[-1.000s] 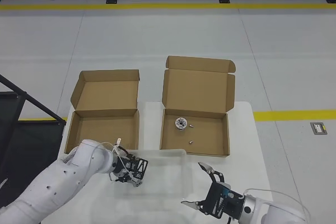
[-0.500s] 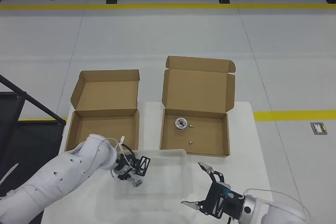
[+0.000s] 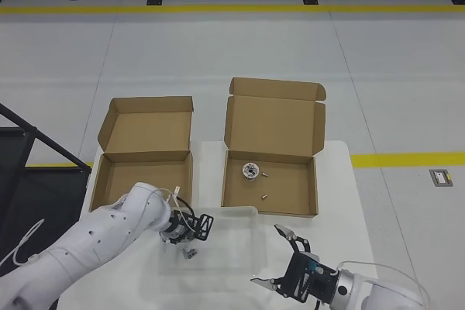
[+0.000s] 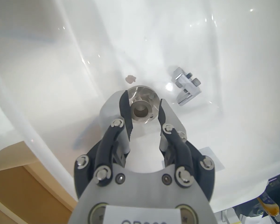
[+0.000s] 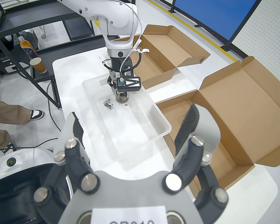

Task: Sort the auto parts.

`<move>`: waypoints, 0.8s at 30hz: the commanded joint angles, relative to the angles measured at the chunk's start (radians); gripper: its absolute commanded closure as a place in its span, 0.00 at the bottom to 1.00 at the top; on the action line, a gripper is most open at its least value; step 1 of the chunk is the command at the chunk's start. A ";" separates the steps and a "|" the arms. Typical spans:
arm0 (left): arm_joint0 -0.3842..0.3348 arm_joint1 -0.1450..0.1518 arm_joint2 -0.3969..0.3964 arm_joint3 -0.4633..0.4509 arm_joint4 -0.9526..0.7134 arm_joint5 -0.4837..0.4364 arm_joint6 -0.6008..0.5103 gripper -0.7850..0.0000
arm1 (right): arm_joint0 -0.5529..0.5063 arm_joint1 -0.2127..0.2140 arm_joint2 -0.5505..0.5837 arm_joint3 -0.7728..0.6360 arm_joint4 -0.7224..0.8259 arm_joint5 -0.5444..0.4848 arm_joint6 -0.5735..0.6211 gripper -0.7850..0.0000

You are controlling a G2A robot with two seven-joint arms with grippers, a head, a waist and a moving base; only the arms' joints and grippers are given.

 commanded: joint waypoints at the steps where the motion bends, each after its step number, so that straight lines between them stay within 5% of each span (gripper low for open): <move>1: 0.000 -0.007 0.000 0.008 0.002 0.000 -0.001 0.56 | 0.000 0.000 0.000 0.000 0.000 0.000 0.000 0.00; 21: 0.009 -0.057 0.000 0.067 0.029 0.000 -0.023 0.64 | 0.000 0.000 0.000 0.000 0.000 0.000 0.000 0.00; 24: 0.012 -0.063 0.000 0.077 0.034 0.000 -0.022 0.75 | 0.000 0.000 0.000 0.000 0.000 0.000 0.000 0.00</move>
